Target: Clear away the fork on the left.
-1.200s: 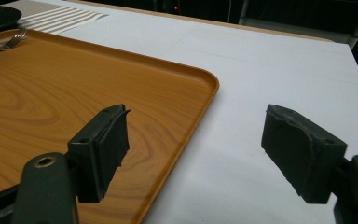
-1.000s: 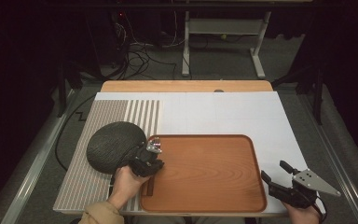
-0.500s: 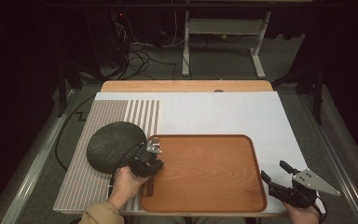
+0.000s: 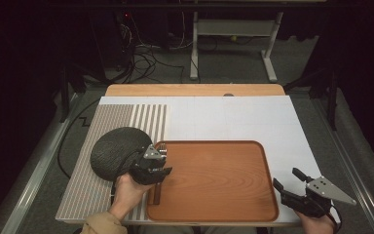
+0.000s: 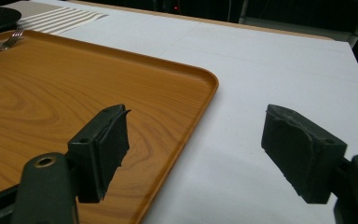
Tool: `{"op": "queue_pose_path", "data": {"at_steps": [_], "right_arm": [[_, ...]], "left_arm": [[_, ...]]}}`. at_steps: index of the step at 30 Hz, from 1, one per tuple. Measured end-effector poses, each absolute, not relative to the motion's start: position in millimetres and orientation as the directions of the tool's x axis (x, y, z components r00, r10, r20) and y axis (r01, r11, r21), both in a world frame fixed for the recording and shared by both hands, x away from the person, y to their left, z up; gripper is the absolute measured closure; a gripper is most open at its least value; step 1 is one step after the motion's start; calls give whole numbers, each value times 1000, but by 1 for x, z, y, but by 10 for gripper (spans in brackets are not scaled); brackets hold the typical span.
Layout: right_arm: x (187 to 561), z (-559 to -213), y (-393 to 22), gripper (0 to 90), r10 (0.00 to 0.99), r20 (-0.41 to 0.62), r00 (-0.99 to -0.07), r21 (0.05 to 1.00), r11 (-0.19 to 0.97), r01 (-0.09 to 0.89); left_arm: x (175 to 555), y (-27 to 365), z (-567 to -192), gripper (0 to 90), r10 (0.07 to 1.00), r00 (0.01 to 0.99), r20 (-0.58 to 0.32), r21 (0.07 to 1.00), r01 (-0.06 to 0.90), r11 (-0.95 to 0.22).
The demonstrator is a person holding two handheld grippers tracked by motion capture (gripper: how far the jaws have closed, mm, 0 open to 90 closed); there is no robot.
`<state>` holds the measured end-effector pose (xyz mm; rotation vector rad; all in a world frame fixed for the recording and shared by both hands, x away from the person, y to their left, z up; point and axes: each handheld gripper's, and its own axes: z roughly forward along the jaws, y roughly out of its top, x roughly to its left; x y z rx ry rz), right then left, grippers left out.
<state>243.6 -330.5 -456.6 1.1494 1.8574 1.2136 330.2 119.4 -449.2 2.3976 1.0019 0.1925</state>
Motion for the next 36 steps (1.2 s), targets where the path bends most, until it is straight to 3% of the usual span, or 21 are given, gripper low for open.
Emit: {"op": "queue_pose_path", "data": {"at_steps": [13,33,36], "right_arm": [[243,-457,-331,233,908,-41,-418,926,192,326],[239,-457,-332,229,898,-10,-440,926,174,334],[240,-458,-333,229,896,0,-444,925,168,340]], "left_arm": [[323,130,-435,440,693,716,-85,621,582,-525],[306,162,-415,438,730,680,-67,735,529,-425],[300,171,-416,390,740,671,-50,754,511,-413]]}}
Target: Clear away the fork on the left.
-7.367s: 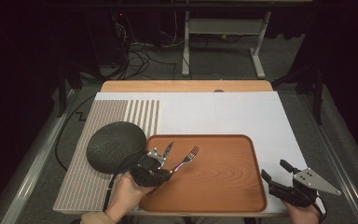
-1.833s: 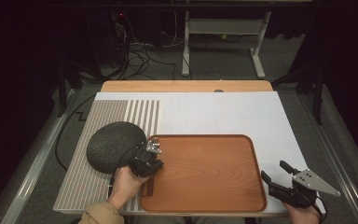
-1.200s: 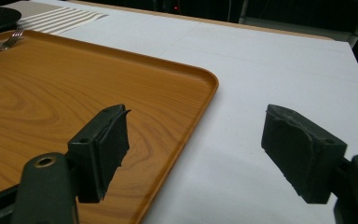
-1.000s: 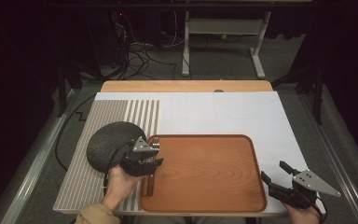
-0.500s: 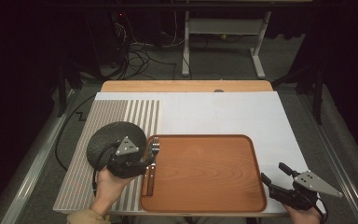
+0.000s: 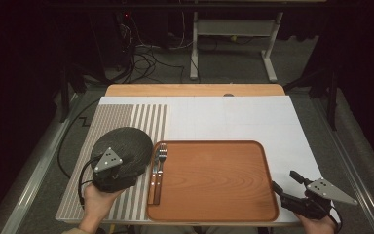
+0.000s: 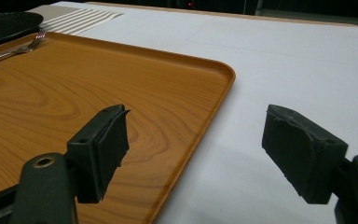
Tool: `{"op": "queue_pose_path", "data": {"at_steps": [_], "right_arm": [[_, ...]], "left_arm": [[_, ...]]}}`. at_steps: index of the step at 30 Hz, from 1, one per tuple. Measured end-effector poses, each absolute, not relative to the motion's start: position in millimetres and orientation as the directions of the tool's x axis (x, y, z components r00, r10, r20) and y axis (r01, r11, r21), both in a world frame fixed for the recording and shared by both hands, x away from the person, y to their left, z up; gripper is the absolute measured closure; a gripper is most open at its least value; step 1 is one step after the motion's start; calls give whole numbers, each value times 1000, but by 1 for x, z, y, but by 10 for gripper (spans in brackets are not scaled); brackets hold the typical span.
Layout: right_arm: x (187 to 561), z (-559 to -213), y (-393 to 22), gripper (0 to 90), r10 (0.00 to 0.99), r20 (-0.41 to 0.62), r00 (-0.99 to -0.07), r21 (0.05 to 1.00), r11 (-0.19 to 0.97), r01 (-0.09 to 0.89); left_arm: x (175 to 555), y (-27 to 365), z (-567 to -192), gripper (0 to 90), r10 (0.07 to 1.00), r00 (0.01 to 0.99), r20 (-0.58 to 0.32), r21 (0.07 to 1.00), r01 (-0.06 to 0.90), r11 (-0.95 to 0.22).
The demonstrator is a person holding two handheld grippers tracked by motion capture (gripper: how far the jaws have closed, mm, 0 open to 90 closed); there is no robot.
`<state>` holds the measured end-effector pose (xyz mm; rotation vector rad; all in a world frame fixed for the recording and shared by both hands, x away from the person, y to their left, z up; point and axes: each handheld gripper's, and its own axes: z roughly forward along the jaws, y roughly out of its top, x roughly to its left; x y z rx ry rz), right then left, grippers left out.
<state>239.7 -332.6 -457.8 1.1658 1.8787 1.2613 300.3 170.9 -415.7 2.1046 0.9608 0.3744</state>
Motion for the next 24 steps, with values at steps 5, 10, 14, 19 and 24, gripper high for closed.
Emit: {"op": "queue_pose_path", "data": {"at_steps": [5,10,14,19,24], "right_arm": [[240,-458,-334,229,894,19,-447,927,152,344],[240,-459,-334,229,892,29,-451,925,148,351],[241,-459,-333,229,887,26,-461,923,156,352],[239,-458,-331,229,884,-2,-468,924,181,337],[233,-456,-328,229,881,-19,-473,926,193,323]], "left_arm": [[291,188,-417,390,753,655,-59,782,499,-373],[285,203,-416,390,762,642,-82,812,486,-323],[281,210,-416,389,769,634,-76,825,473,-308],[273,218,-418,389,773,632,-57,839,451,-306],[260,229,-422,389,781,624,-37,850,430,-304]]}}
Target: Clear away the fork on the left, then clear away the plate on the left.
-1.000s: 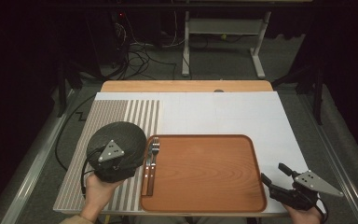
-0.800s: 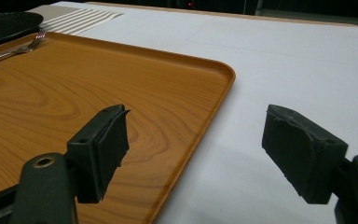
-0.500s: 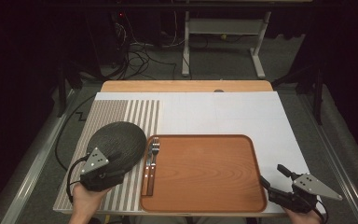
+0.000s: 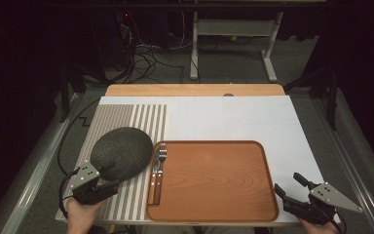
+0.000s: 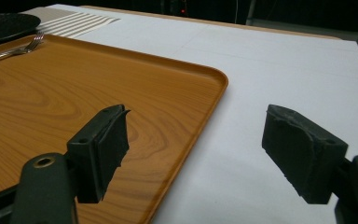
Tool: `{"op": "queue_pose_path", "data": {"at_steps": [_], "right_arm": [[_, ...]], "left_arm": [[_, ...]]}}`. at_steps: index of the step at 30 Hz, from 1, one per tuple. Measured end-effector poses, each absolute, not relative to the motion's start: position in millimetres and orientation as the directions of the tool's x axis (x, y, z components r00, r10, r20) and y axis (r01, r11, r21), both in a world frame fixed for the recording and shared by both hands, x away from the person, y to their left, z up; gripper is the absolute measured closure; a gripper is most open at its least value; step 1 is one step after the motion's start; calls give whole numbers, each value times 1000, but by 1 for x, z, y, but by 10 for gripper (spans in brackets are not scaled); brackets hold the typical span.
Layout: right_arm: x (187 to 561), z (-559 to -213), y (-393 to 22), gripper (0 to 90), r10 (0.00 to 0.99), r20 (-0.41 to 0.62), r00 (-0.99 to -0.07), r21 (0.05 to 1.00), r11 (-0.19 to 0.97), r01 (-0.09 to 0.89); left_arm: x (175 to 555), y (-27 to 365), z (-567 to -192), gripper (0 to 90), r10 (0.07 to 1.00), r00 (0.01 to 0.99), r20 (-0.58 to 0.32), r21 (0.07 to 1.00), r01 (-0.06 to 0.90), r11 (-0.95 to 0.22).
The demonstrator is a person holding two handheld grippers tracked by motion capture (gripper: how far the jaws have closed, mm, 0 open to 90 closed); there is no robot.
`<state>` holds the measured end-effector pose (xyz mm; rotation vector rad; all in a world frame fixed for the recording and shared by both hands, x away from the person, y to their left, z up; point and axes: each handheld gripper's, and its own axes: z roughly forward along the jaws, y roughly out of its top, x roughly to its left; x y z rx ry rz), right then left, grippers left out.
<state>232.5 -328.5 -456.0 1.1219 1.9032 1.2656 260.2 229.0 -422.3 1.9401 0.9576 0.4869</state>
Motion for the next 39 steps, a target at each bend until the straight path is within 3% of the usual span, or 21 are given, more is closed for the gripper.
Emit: {"op": "queue_pose_path", "data": {"at_steps": [19,39], "right_arm": [[226,-454,-334,229,901,-16,-434,933,170,318],[226,-455,-331,229,893,-27,-449,929,189,319]], "left_arm": [[251,270,-448,389,838,539,-83,879,436,-194],[256,282,-448,389,860,495,-119,880,453,-139]]}}
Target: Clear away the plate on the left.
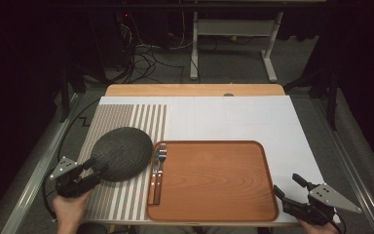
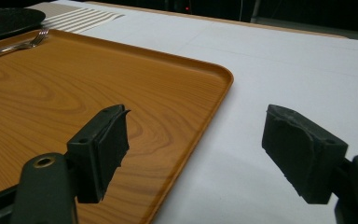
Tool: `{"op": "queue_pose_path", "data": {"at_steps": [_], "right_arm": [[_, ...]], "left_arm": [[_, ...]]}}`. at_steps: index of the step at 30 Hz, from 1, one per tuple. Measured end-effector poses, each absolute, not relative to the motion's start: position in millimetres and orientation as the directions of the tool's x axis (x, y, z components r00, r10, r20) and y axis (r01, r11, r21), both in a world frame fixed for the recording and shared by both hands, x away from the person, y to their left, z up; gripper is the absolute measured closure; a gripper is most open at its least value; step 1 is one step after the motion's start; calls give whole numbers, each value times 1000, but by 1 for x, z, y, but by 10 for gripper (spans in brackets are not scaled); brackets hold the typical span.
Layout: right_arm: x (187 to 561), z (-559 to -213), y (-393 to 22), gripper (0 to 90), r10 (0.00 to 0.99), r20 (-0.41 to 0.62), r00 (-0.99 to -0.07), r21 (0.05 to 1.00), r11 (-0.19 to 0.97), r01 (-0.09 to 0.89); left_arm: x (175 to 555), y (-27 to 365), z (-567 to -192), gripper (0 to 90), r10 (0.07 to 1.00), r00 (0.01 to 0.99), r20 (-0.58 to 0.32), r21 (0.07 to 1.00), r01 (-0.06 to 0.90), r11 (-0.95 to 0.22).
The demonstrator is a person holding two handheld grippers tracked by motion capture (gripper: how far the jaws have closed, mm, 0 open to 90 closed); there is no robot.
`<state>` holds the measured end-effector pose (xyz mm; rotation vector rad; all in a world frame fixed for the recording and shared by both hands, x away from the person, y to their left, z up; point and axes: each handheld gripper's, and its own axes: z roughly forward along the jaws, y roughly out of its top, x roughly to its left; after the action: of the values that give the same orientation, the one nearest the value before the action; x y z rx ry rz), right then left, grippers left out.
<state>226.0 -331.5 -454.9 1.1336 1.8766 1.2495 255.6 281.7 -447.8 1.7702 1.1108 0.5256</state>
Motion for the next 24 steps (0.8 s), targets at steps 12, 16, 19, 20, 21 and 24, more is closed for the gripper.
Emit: {"op": "queue_pose_path", "data": {"at_steps": [12,16,19,20,21,24], "right_arm": [[225,-455,-333,230,890,-18,-455,930,182,320],[227,-456,-332,230,888,-27,-458,927,193,320],[227,-456,-332,229,889,-24,-458,927,192,323],[227,-456,-332,230,889,-25,-458,927,192,323],[227,-456,-332,230,889,-25,-458,927,192,323],[227,-456,-331,230,887,-27,-460,927,195,321]], "left_arm": [[267,300,-449,390,902,396,-169,861,506,-61],[272,311,-452,391,923,321,-213,833,554,0],[277,317,-455,391,926,287,-246,802,596,29],[278,318,-455,391,926,284,-248,798,602,29],[279,319,-456,391,928,278,-247,795,606,30],[282,322,-457,391,932,263,-250,785,618,36]]}}
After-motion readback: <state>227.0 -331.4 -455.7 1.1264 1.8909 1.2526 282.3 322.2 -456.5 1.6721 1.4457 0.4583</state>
